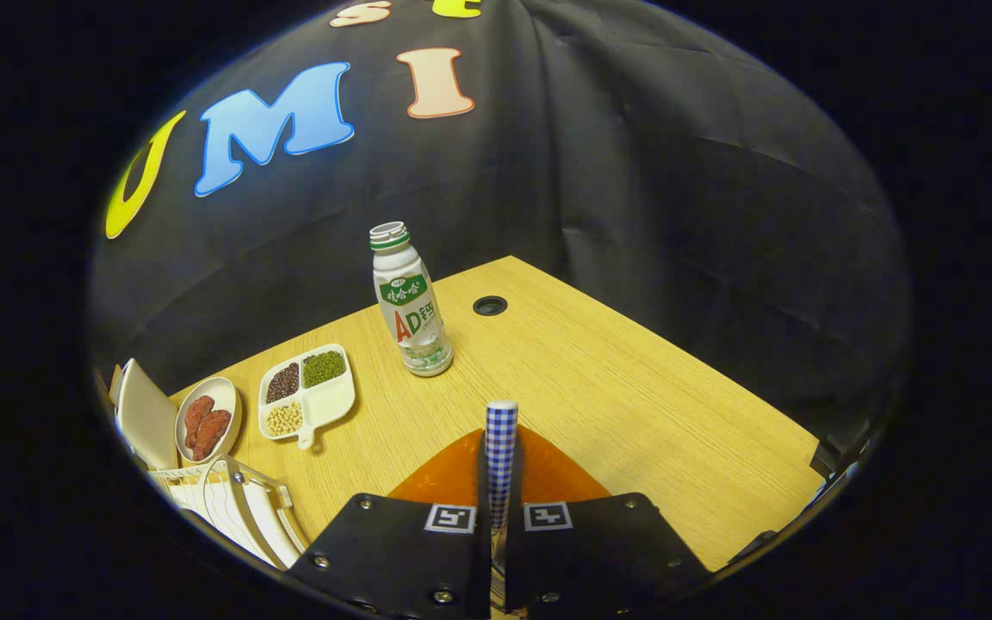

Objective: Take the plate from the dish rack, then take the spoon from the basket and place it into the plate.

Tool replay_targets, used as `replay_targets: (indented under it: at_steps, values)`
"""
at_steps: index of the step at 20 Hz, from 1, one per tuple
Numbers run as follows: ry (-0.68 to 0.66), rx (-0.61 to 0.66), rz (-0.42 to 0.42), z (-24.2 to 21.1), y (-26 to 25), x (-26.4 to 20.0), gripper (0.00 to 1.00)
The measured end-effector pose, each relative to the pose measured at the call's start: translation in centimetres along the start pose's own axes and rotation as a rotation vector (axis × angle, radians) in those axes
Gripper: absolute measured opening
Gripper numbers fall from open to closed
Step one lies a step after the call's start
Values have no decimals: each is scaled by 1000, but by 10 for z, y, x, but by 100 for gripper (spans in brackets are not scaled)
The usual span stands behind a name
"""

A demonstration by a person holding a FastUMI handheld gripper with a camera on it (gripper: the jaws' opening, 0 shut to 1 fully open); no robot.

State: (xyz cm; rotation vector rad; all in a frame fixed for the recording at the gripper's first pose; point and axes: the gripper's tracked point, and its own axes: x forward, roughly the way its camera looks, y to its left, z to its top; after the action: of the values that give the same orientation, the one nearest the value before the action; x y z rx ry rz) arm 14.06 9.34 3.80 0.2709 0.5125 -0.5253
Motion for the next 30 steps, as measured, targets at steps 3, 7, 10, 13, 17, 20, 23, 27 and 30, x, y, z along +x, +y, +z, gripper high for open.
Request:
replay_targets:
  at_steps: [3, 7, 10, 13, 17, 20, 23, 27, 30]
  values:
    - [-67, -33, -12, 25, 0, -19, 6]
    - [-163, -63, -20, 55, 4, -65, 6]
    - [-215, -84, -11, 61, 11, -107, 6]
    - [-253, -148, 6, 52, 25, -153, 6]
    - [-280, -231, 70, 25, 55, -204, 6]
    - [-276, -272, 123, -6, 78, -234, 6]
    - [-256, -318, 190, -42, 100, -258, 6]
    - [-222, -384, 257, -86, 117, -280, 6]
    - [-202, -407, 305, -114, 126, -290, 6]
